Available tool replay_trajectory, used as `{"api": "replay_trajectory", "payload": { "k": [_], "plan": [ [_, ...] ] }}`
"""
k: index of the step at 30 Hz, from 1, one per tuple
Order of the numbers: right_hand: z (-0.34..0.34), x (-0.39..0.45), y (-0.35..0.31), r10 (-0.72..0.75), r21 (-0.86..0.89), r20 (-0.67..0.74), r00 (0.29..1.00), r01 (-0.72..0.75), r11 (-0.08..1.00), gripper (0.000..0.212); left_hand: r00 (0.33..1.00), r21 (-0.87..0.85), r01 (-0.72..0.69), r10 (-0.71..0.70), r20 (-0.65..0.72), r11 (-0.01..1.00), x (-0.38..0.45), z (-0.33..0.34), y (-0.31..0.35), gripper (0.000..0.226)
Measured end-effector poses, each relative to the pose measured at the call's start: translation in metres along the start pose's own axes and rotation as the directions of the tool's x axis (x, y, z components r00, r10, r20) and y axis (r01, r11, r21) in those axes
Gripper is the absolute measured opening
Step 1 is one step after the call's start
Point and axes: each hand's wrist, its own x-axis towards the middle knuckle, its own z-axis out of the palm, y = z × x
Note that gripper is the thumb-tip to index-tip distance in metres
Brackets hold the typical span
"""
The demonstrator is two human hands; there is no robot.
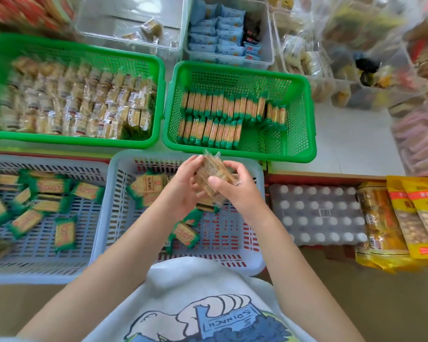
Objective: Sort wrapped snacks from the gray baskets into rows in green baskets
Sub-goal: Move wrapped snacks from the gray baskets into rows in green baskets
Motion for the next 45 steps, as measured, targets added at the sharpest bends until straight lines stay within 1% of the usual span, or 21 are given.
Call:
{"api": "replay_trajectory", "payload": {
  "k": [1,3,5,8,10,12,13,15,17,19,20,23,25,27,29,31,35,39,41,43,45],
  "plan": [
    [-0.002,0.0,-0.003,0.018,-0.009,0.067,0.998,-0.017,1.0,0.057,1.0,0.058,0.003,-0.004,0.012,0.998,-0.003,-0.012,0.006,0.071],
    [0.001,0.002,-0.005,0.034,0.002,0.146,0.989,-0.034,0.999,0.055,0.995,0.169,0.001,-0.018,0.094,0.986,-0.009,-0.033,0.019,0.077],
    [0.018,0.003,-0.012,0.036,0.067,0.132,0.991,-0.045,0.997,0.057,0.986,0.251,-0.01,-0.033,0.165,0.968,-0.013,-0.051,0.031,0.077],
    [0.061,0.007,-0.018,0.067,0.171,-0.012,0.998,-0.064,0.983,0.065,0.992,0.291,-0.016,-0.022,0.126,0.957,-0.017,-0.068,0.047,0.059],
    [0.094,0.012,-0.022,0.105,0.175,-0.043,0.994,-0.096,0.98,0.065,0.994,0.278,-0.018,-0.012,0.105,0.961,-0.022,-0.076,0.057,0.049],
    [0.122,0.016,-0.031,0.129,0.174,-0.017,0.992,-0.124,0.977,0.058,0.997,0.293,-0.018,-0.006,0.083,0.956,-0.024,-0.088,0.066,0.049],
    [0.134,0.019,-0.036,0.13,0.166,0.003,0.992,-0.129,0.978,0.054,0.998,0.3,-0.015,-0.006,0.067,0.954,-0.024,-0.096,0.071,0.054],
    [0.154,0.028,-0.046,0.135,0.103,0.05,0.99,-0.139,0.985,0.047,0.999,0.299,0.012,-0.024,0.037,0.954,-0.023,-0.115,0.086,0.058],
    [0.17,0.037,-0.056,0.148,0.053,0.115,0.982,-0.155,0.986,0.041,0.999,0.293,0.016,-0.024,0.023,0.956,-0.02,-0.135,0.103,0.049],
    [0.187,0.046,-0.064,0.175,0.01,0.136,0.975,-0.178,0.984,0.046,0.999,0.281,0.022,-0.032,0.032,0.959,-0.017,-0.153,0.119,0.045],
    [0.195,0.048,-0.069,0.18,-0.018,0.118,0.977,-0.179,0.984,0.054,0.998,0.277,0.025,-0.04,0.048,0.96,-0.015,-0.16,0.125,0.047],
    [0.215,0.059,-0.08,0.169,-0.081,0.063,0.984,-0.163,0.983,0.081,0.991,0.236,0.032,-0.062,0.12,0.971,-0.013,-0.174,0.141,0.063],
    [0.22,0.068,-0.086,0.171,0.001,0.08,0.982,-0.172,0.985,0.084,0.99,0.187,0.029,-0.054,0.134,0.982,-0.011,-0.182,0.151,0.067],
    [0.22,0.075,-0.094,0.141,0.063,0.078,0.987,-0.146,0.987,0.063,0.991,0.093,0.027,-0.038,0.124,0.995,-0.01,-0.193,0.16,0.058],
    [0.219,0.084,-0.098,0.116,0.033,0.096,0.989,-0.12,0.992,0.041,0.991,-0.015,0.058,-0.056,0.122,0.998,-0.008,-0.206,0.164,0.055],
    [0.219,0.091,-0.098,0.111,-0.015,0.141,0.984,-0.11,0.994,0.027,0.988,-0.056,0.083,-0.075,0.133,0.995,-0.006,-0.218,0.165,0.059],
    [0.223,0.104,-0.097,0.134,-0.001,0.18,0.974,-0.137,0.991,0.018,0.986,-0.099,0.076,-0.06,0.155,0.992,-0.006,-0.233,0.167,0.049],
    [0.229,0.114,-0.096,0.102,-0.14,0.15,0.983,-0.08,0.987,0.008,0.99,-0.163,0.056,-0.034,0.133,0.985,-0.006,-0.242,0.166,0.046],
    [0.229,0.118,-0.097,0.096,-0.2,0.149,0.984,-0.066,0.978,0.01,0.989,-0.195,0.071,-0.044,0.138,0.978,-0.004,-0.245,0.164,0.049],
    [0.225,0.119,-0.1,0.101,-0.218,0.139,0.985,-0.07,0.974,0.012,0.99,-0.211,0.075,-0.048,0.131,0.975,-0.003,-0.248,0.163,0.05],
    [0.218,0.123,-0.103,0.103,-0.232,0.09,0.991,-0.079,0.97,0.013,0.994,-0.193,0.067,-0.05,0.094,0.979,-0.003,-0.252,0.164,0.049]
  ]
}}
